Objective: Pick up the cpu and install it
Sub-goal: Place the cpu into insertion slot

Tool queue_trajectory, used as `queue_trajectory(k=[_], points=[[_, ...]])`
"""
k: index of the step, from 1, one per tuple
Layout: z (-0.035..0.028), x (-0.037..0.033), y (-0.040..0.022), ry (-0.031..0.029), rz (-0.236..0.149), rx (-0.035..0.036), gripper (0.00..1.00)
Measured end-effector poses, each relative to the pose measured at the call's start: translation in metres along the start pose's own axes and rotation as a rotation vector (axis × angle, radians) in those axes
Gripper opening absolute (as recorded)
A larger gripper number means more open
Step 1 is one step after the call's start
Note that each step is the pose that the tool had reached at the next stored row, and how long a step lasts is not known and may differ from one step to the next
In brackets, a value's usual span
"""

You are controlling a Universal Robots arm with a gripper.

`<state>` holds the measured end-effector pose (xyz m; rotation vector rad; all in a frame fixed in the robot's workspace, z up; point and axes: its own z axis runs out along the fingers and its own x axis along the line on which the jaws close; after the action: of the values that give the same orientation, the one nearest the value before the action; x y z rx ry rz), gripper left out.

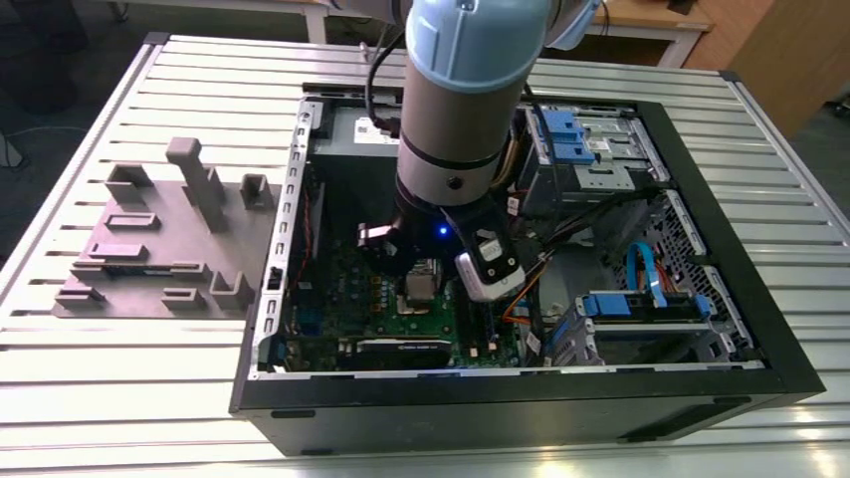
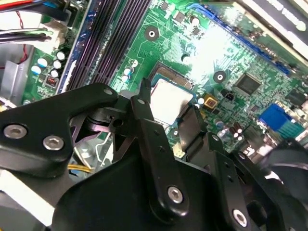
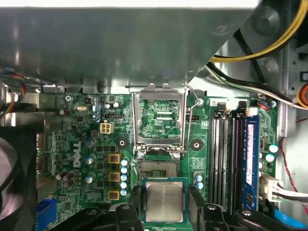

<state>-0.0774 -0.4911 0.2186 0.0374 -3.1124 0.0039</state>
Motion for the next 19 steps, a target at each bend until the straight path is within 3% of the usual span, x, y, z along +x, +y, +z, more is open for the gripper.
queue_trajectory(k=[7, 12, 19], points=[[0.0026, 0.0001, -0.0003, -0.0002, -0.002, -0.0001, 0.47], [0.0103, 0.0039, -0.0001, -0.0001, -0.002, -0.0001, 0.47], [0.0147, 0.0046, -0.0001, 0.0, -0.002, 0.0001, 0.47]])
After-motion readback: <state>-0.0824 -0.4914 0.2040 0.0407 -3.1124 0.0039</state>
